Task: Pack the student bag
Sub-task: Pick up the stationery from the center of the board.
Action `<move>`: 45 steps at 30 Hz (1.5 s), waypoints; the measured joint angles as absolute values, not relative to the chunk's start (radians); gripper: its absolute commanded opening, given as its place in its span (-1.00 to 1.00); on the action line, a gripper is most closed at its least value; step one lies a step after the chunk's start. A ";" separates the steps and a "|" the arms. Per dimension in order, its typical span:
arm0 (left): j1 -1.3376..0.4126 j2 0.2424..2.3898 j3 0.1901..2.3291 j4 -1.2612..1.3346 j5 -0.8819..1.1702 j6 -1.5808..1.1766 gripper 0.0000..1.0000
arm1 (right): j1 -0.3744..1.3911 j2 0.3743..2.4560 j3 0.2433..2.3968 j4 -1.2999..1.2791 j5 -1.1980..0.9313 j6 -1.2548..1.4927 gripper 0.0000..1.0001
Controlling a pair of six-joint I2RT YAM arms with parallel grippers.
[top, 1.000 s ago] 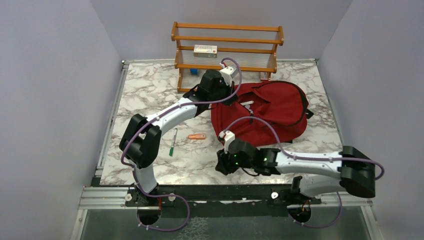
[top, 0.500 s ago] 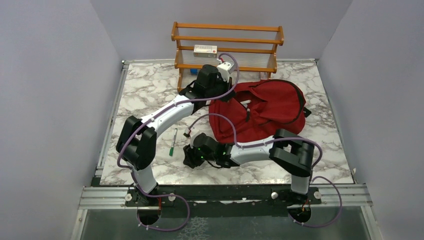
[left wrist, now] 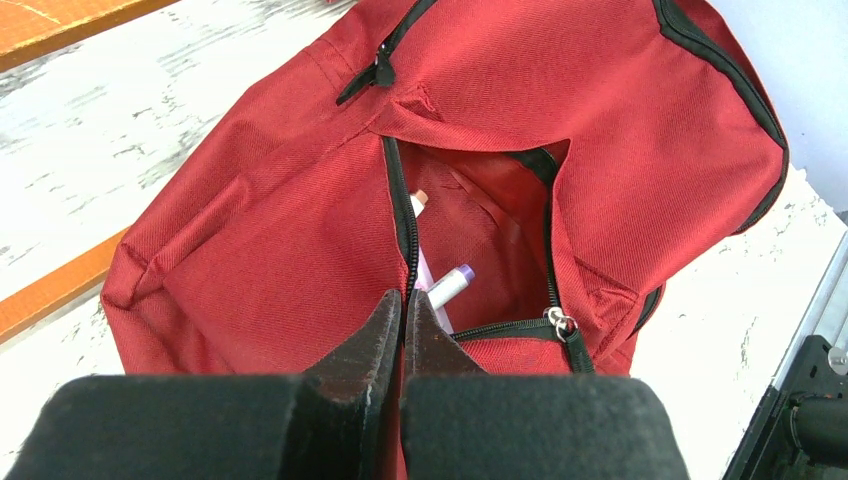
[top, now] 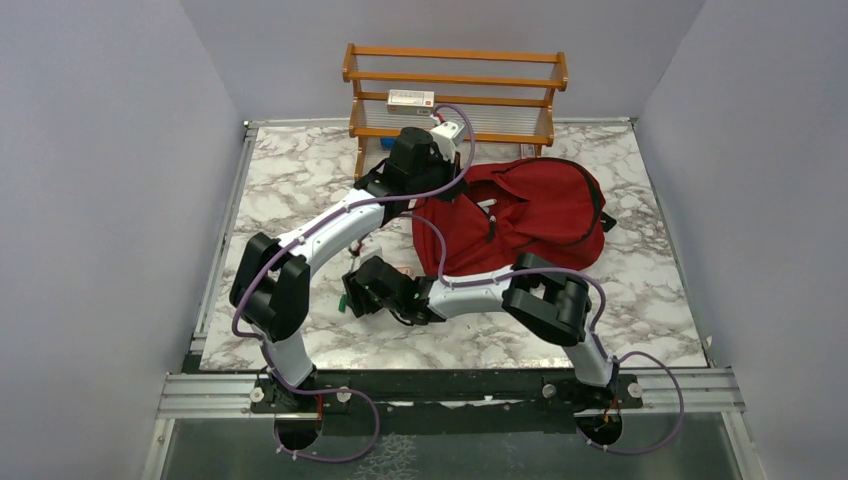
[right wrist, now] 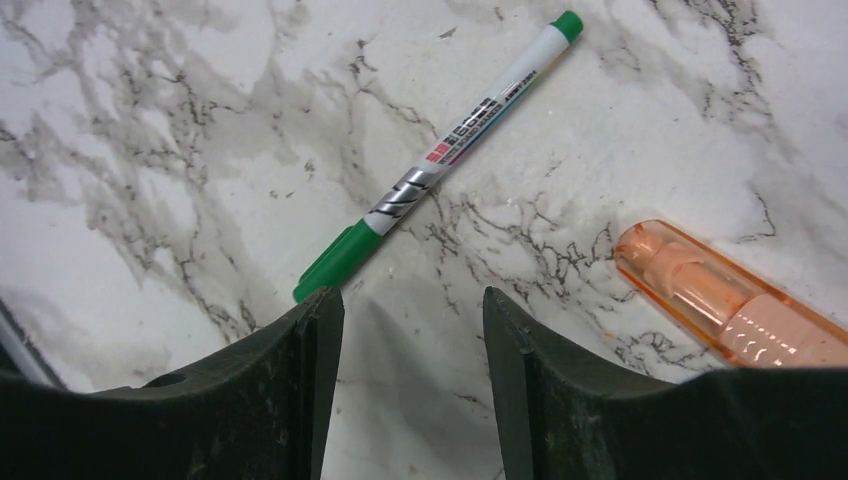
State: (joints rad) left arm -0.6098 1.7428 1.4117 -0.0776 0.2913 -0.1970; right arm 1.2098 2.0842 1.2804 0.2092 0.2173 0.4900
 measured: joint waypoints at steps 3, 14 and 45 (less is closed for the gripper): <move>-0.610 1.742 1.412 -0.078 0.291 -0.197 -1.00 | 1.210 2.109 1.308 0.190 0.254 0.490 0.27; -0.610 1.742 1.412 -0.078 0.292 -0.188 -1.00 | 1.209 2.156 1.372 0.184 0.312 0.487 0.31; -0.607 1.739 1.412 -0.078 0.304 -0.156 -1.00 | 1.182 2.138 1.396 0.027 0.239 0.189 -0.56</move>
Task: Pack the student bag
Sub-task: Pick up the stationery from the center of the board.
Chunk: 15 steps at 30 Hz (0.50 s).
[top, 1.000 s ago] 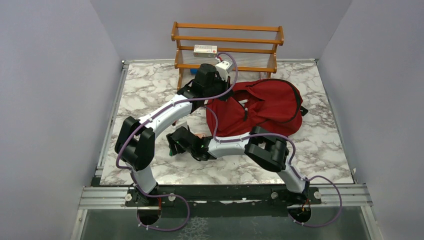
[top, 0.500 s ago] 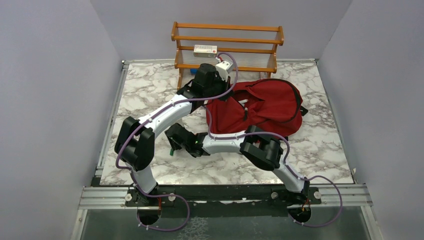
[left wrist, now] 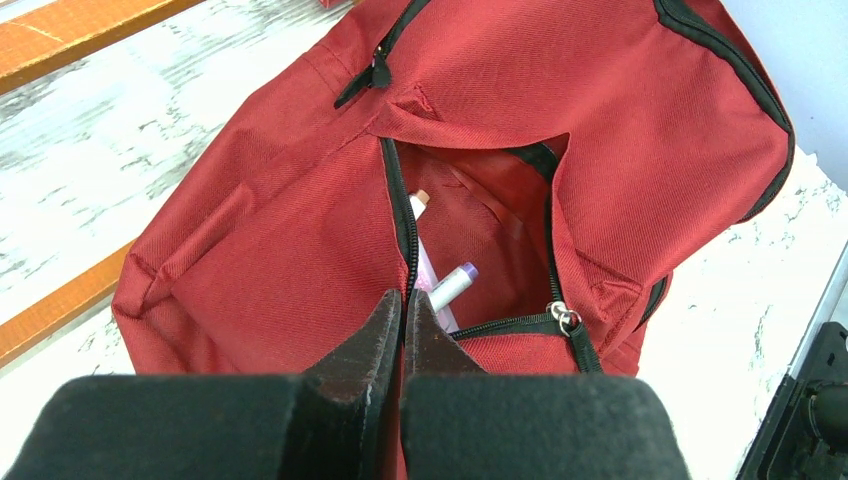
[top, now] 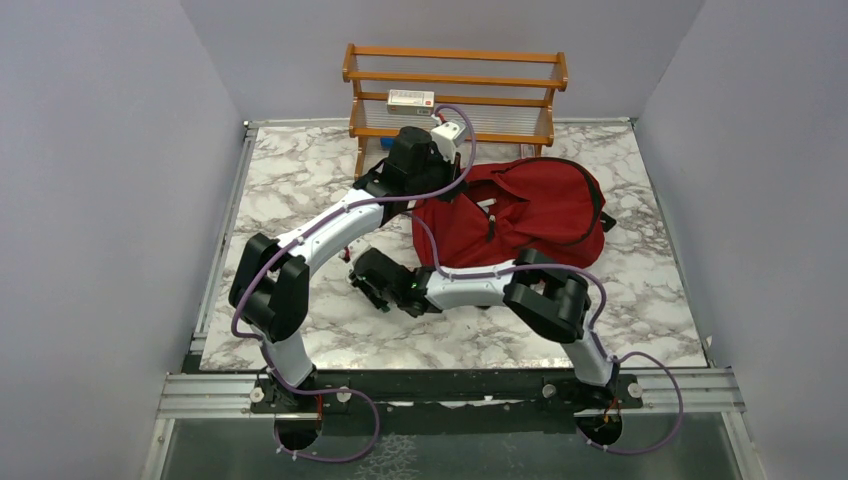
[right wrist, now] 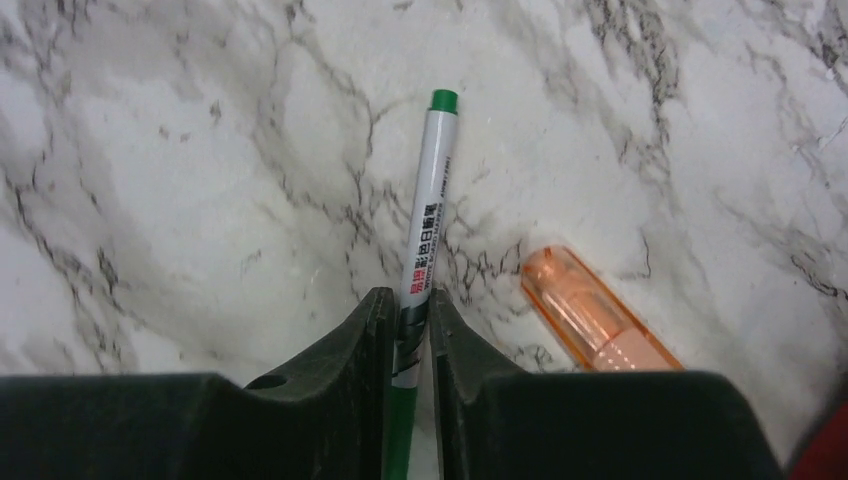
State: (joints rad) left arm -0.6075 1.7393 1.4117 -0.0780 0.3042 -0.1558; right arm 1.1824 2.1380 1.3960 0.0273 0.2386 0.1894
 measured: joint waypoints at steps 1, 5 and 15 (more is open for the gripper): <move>-0.607 1.739 1.412 -0.078 0.306 -0.156 -1.00 | 1.180 2.120 1.373 0.025 0.213 0.170 -0.58; -0.604 1.739 1.412 -0.078 0.309 -0.156 -1.00 | 1.177 2.069 1.309 0.012 0.135 0.103 -0.62; -0.603 1.739 1.412 -0.078 0.314 -0.156 -1.00 | 1.176 2.028 1.277 -0.045 0.091 0.059 -0.48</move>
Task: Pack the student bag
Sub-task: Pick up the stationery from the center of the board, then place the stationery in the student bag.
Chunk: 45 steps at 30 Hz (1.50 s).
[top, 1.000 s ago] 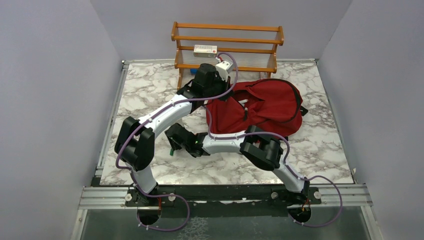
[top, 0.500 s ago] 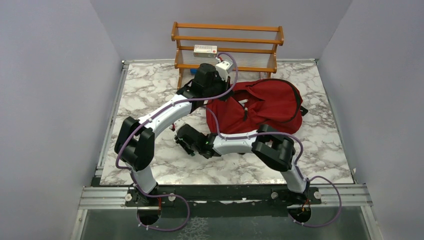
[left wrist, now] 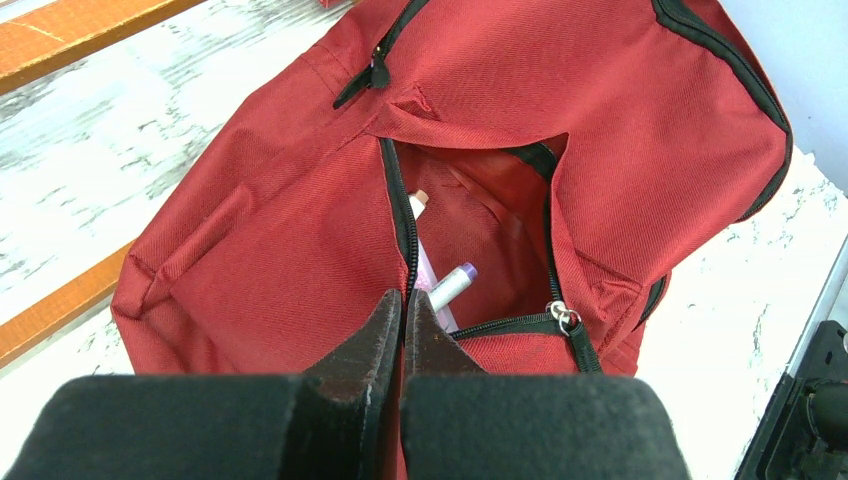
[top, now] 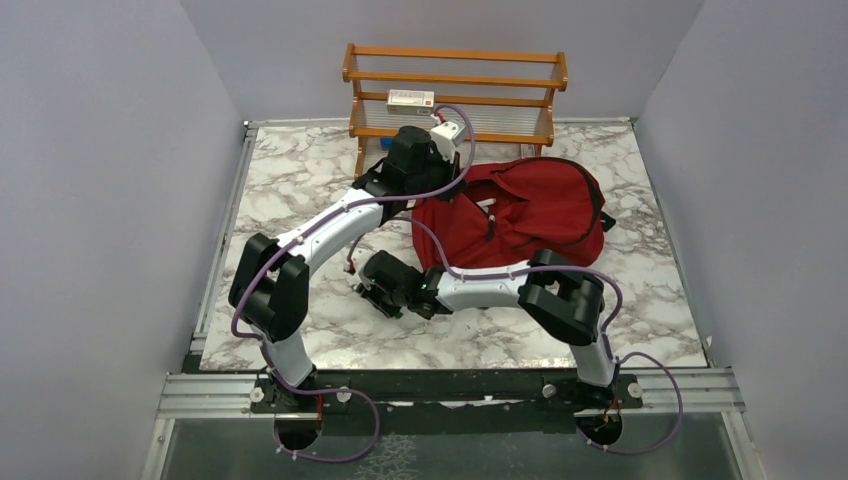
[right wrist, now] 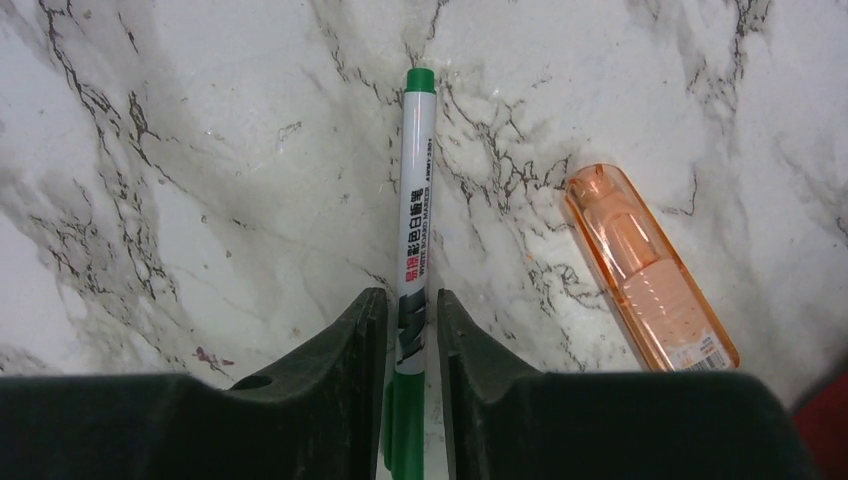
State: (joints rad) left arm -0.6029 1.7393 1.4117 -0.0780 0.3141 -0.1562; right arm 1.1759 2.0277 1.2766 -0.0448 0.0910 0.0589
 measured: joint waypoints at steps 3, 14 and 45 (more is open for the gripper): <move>-0.602 1.739 1.412 -0.078 0.315 -0.156 -1.00 | 1.177 2.028 1.283 -0.060 0.086 0.056 -0.60; -0.601 1.739 1.412 -0.078 0.318 -0.157 -1.00 | 1.177 1.891 1.135 -0.112 0.060 0.064 -0.95; -0.588 1.754 1.410 -0.061 0.349 -0.164 -1.00 | 0.635 1.068 0.931 -0.373 0.292 0.496 -0.99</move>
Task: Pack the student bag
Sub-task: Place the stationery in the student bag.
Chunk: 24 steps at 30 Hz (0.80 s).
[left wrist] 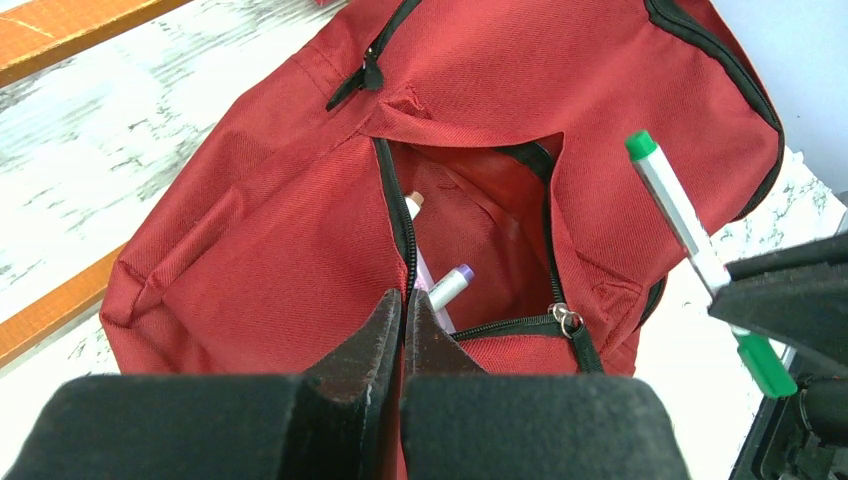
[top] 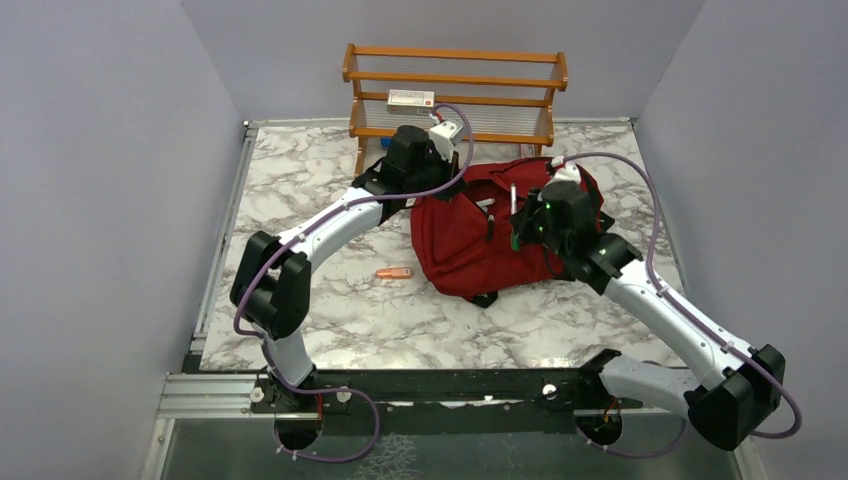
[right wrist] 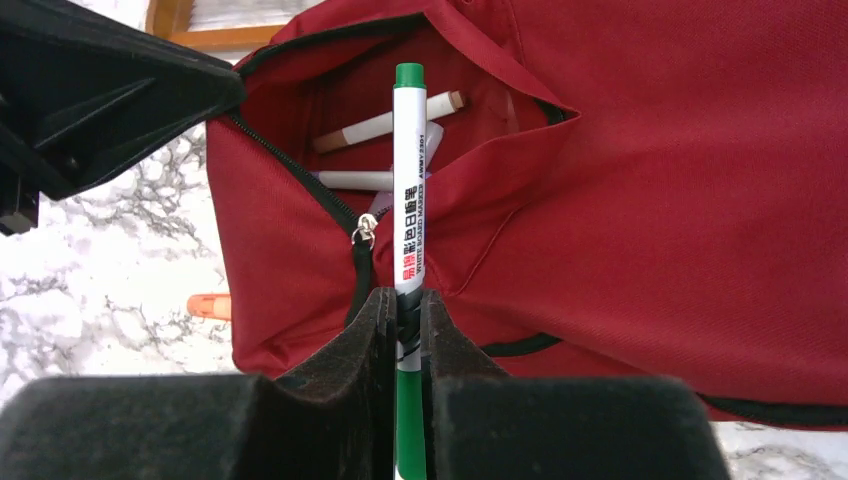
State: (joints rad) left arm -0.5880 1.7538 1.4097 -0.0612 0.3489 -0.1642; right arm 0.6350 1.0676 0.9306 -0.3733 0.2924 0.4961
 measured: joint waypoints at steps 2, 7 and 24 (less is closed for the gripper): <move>-0.588 1.754 1.409 -0.060 0.348 -0.164 -1.00 | 0.558 1.095 0.967 -0.410 0.221 0.490 -0.99; -0.588 1.755 1.405 -0.054 0.347 -0.163 -1.00 | 0.484 1.202 1.150 -0.520 0.029 0.444 -0.99; -0.608 1.768 1.404 -0.050 0.315 -0.149 -1.00 | 0.217 1.519 1.428 -0.827 -0.497 0.306 -0.99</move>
State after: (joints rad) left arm -0.6083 1.7679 1.4040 -0.0498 0.3145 -0.1493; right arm 0.2173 1.5188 1.4281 -0.8268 -0.4969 0.3058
